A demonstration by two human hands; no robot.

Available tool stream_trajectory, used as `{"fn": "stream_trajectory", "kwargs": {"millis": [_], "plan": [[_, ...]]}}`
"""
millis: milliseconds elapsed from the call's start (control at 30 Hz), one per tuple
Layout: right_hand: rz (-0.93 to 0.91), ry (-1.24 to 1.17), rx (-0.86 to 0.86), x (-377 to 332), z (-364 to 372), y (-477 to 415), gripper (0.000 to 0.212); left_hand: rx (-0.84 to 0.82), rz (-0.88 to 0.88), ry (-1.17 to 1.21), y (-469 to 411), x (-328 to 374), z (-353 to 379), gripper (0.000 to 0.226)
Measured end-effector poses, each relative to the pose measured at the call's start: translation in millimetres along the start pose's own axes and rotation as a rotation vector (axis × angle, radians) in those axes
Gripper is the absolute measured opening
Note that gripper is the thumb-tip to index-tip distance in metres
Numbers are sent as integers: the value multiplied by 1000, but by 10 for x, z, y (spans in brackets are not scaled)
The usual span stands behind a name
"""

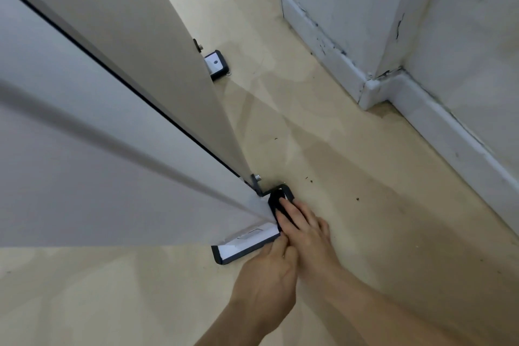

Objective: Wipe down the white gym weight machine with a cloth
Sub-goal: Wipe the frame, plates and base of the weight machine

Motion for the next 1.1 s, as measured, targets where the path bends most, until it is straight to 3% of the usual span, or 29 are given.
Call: {"fn": "stream_trajectory", "kwargs": {"millis": [167, 300, 367, 467, 634, 767, 901, 1034, 1101], "plan": [[-204, 167, 7, 160, -287, -503, 47, 103, -117, 276, -103, -31, 90, 55], [1, 47, 103, 199, -274, -794, 39, 164, -201, 413, -248, 67, 185, 69], [-7, -84, 164, 170, -192, -451, 39, 153, -175, 420, -241, 84, 233, 56], [30, -235, 101, 104, -79, 34, 42, 88, -118, 392, -114, 23, 285, 34], [54, -244, 121, 88, -451, -710, 30, 180, -125, 456, -72, -112, 348, 67], [-15, -16, -19, 78, -180, -513, 53, 171, -170, 524, -98, -70, 354, 76], [55, -144, 15, 27, -99, -96, 38, 181, -131, 476, -98, -52, 340, 70], [237, -142, -135, -110, -267, 42, 20, 199, -160, 565, -132, -51, 336, 53], [337, -249, -188, -175, -332, 144, 20, 190, -159, 580, -131, -47, 369, 61]]}}
Point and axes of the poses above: each hand's wrist, its own y-axis away from the middle knuckle, its own z-axis out of the palm, x = y × z, the point moved 1 cm from there along -y, towards the middle knuckle, and after that the axes turned 8 degrees about -x, right-handed, at the moved point
